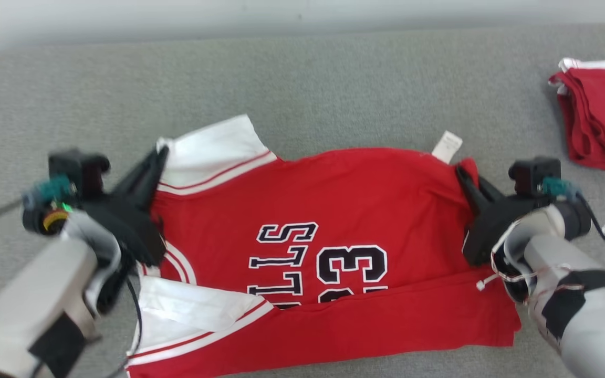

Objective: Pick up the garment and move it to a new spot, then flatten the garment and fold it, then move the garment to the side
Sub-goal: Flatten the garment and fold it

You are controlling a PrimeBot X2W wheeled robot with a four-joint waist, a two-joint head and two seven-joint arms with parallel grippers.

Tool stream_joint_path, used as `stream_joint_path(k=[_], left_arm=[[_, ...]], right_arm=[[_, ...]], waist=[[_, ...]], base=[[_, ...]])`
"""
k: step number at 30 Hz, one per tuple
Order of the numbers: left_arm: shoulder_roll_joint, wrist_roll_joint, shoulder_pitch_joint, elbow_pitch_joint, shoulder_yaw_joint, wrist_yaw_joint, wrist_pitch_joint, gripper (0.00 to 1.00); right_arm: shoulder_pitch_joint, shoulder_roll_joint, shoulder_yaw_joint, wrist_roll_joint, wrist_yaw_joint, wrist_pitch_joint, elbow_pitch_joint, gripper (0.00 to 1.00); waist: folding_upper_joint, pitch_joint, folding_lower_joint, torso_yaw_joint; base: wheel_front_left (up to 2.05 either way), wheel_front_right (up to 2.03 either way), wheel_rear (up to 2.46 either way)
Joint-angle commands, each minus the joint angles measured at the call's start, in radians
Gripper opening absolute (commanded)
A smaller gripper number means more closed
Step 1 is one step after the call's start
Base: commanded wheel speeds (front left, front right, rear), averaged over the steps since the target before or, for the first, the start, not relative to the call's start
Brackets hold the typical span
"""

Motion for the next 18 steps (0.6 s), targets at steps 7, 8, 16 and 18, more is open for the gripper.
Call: stream_joint_path(k=[7,8,16,18], left_arm=[[0.007,-0.013,0.199,-0.136,0.023,0.079,-0.063,0.0],[0.009,-0.008,0.224,-0.153,0.025,0.089,-0.068,0.0],[0.002,-0.016,0.415,-0.26,0.07,0.14,-0.078,0.0],[-0.006,-0.014,0.453,-0.279,0.082,0.149,-0.077,0.0]], right_arm=[[0.117,-0.023,-0.05,-0.002,-0.002,-0.025,-0.052,0.0],[0.133,-0.031,-0.069,-0.011,-0.002,-0.025,-0.07,0.0],[0.318,-0.057,-0.233,-0.094,-0.002,-0.025,-0.216,0.0],[0.366,-0.054,-0.259,-0.113,-0.002,-0.025,-0.247,0.0]], waist=[[0.0,-0.099,0.0001,0.036],[0.0,-0.108,0.0001,0.038],[0.0,-0.161,0.0001,0.046],[0.0,-0.168,0.0001,0.046]], base=[[0.0,0.0,0.0],[0.0,0.0,0.0],[0.0,0.0,0.0],[0.0,0.0,0.0]])
